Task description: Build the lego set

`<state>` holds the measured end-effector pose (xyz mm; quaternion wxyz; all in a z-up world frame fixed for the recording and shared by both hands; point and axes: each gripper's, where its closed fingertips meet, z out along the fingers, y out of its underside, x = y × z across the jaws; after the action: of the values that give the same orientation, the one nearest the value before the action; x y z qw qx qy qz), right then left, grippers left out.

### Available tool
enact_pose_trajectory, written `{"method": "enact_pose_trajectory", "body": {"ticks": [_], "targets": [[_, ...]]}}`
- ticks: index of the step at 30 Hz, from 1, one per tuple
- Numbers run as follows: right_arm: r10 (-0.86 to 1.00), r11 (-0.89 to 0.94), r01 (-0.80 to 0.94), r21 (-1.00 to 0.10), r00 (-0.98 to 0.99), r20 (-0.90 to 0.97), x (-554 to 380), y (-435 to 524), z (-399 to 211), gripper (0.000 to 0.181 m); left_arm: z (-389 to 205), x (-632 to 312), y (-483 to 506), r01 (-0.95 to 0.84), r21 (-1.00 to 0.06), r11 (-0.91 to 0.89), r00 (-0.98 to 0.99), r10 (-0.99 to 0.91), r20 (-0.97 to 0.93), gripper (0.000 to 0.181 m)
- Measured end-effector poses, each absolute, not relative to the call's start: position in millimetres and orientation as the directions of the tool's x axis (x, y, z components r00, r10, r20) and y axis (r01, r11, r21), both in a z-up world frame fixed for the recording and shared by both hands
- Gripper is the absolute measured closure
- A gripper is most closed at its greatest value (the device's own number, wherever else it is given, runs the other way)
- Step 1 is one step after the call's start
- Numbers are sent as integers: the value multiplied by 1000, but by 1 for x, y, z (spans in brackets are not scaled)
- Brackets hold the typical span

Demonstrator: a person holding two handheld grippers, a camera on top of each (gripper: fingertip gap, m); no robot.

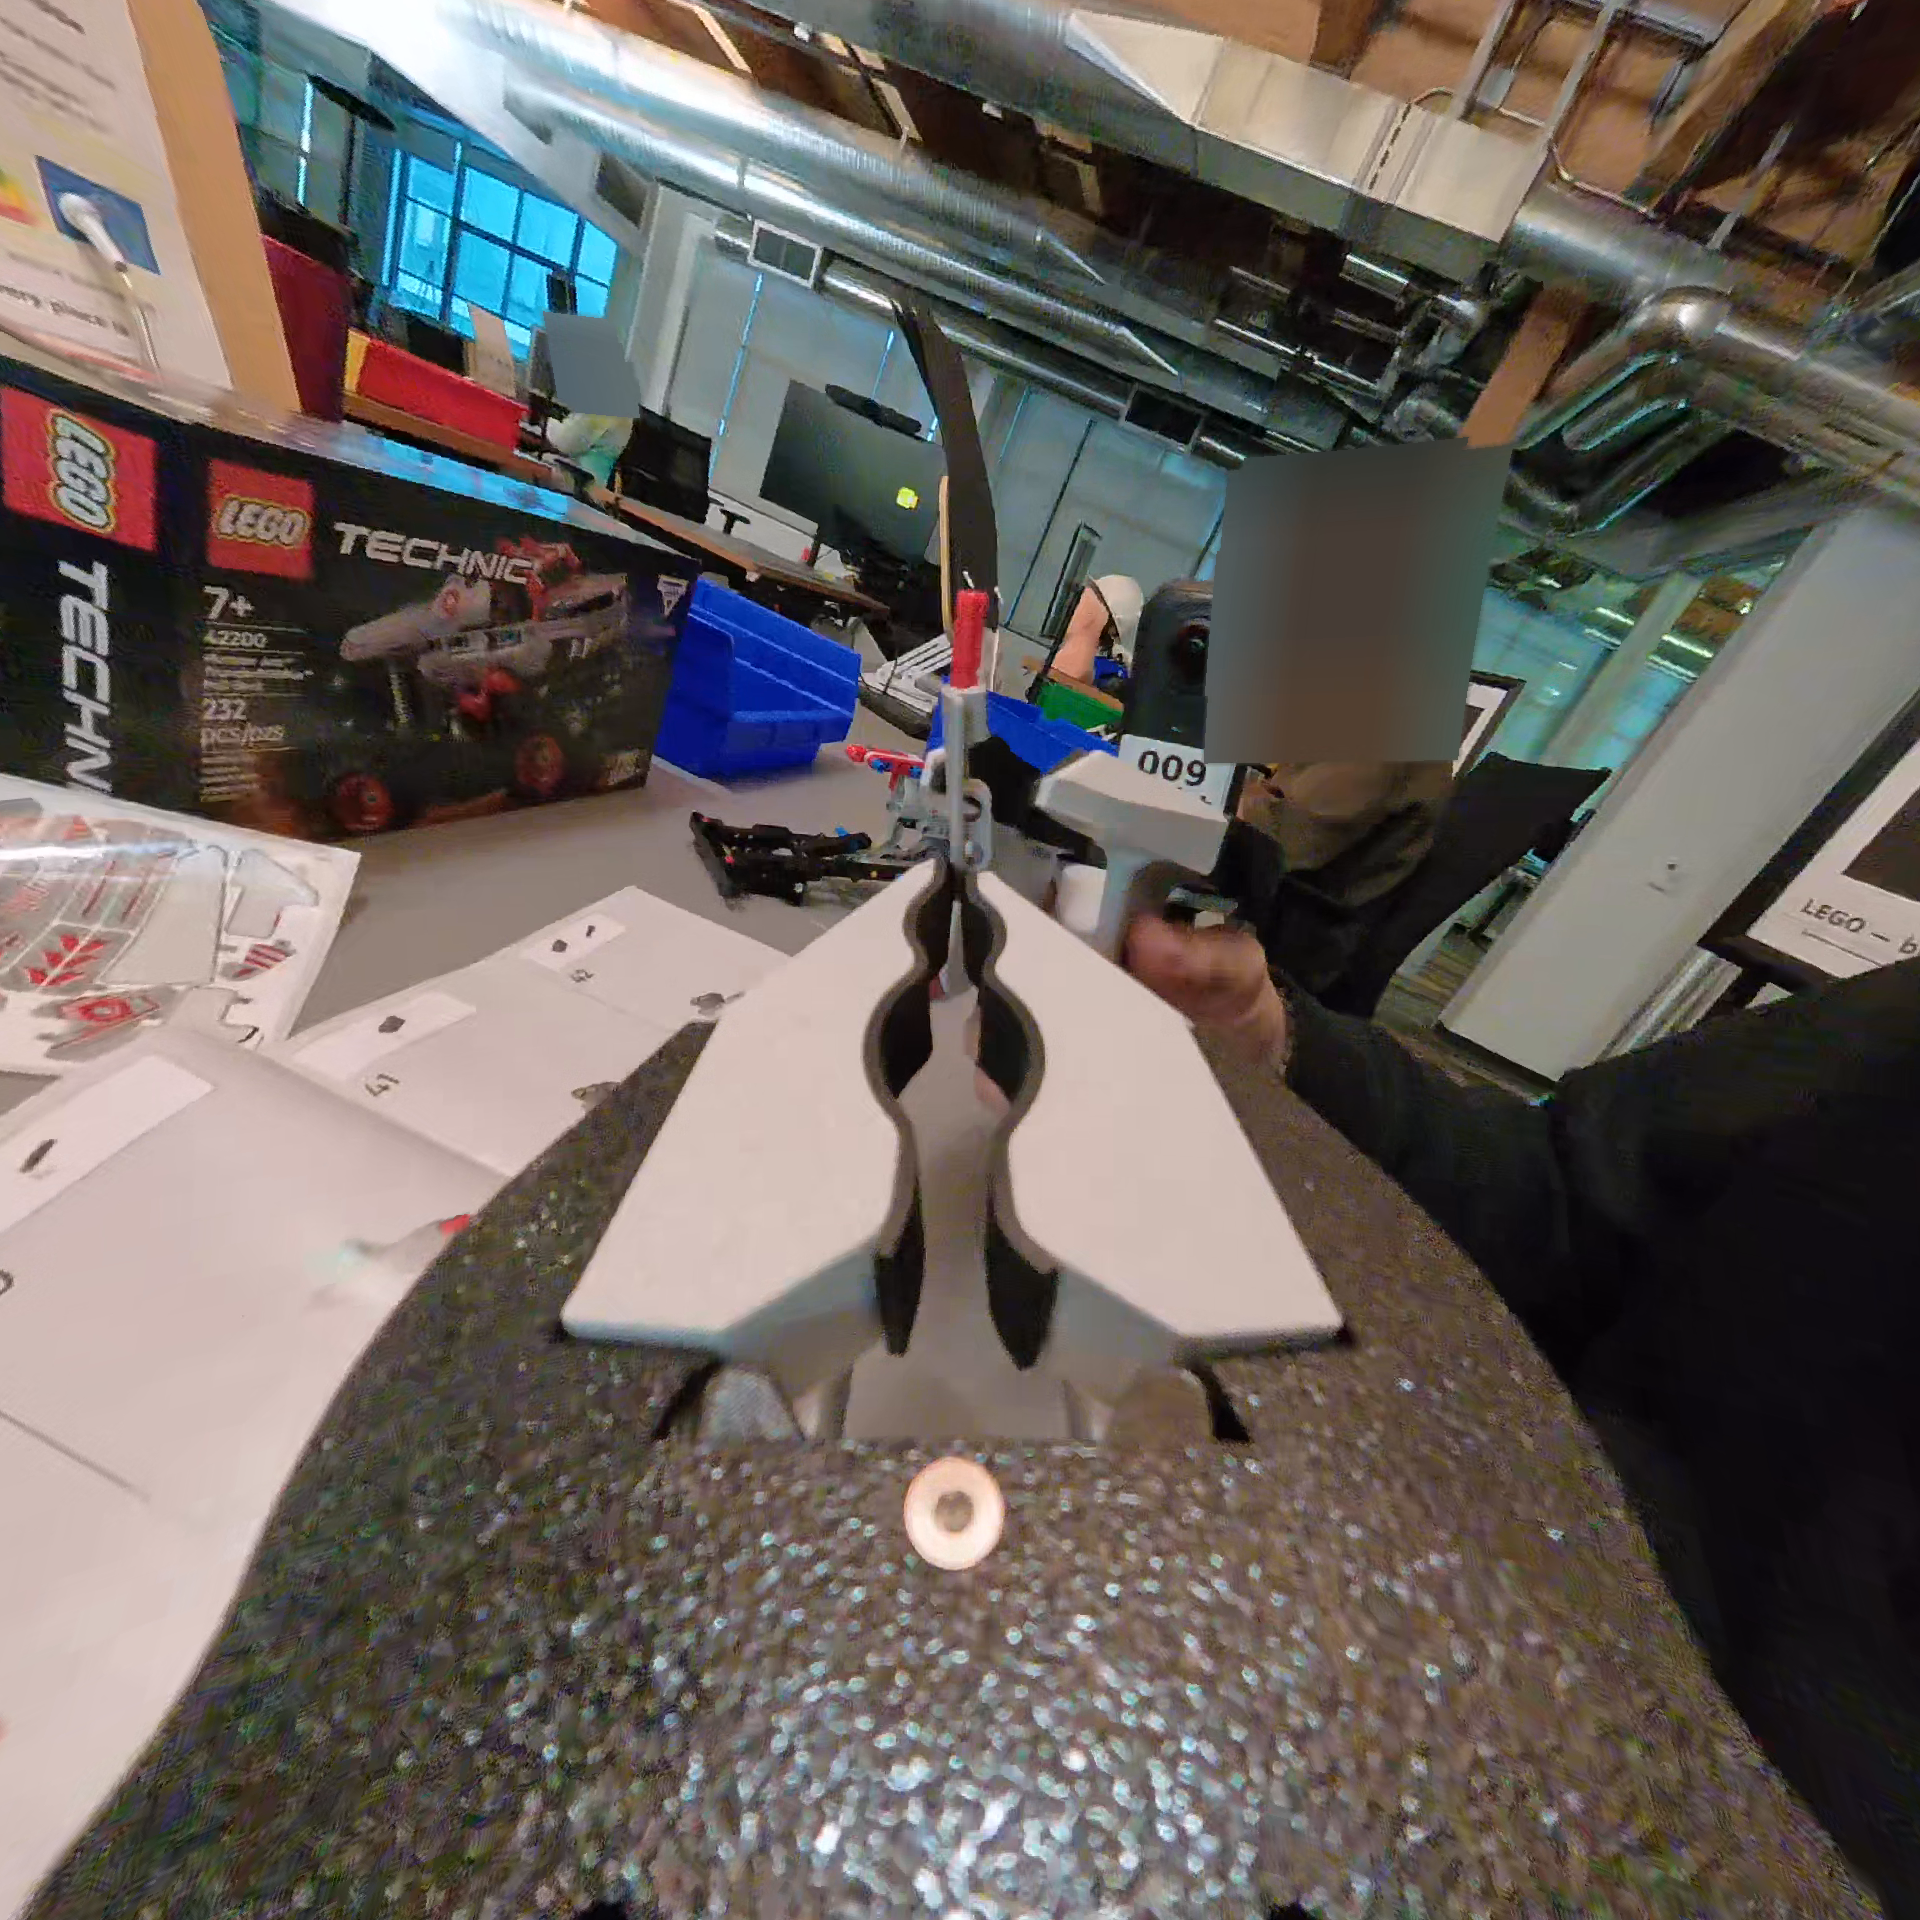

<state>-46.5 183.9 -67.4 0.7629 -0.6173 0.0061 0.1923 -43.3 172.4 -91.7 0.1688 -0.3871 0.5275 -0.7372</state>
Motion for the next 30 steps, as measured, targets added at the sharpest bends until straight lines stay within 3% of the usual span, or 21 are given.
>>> {"method": "enact_pose_trajectory", "body": {"ticks": [5,18,30], "targets": [[323,135,-351,-927,900,-294,-46,183,-71,177,-96,-43,168,-186,-910,-370,-662,-638,394,181],[351,78,-402,-912,868,-352,-46,190,-92,175,-118,-41,175,-221,-954,-201,-650,-700,298,181],[348,65,-417,-907,861,-371,-46,195,-103,175,-130,-43,180,-303,-940,-157,-655,-682,325,181]]}}
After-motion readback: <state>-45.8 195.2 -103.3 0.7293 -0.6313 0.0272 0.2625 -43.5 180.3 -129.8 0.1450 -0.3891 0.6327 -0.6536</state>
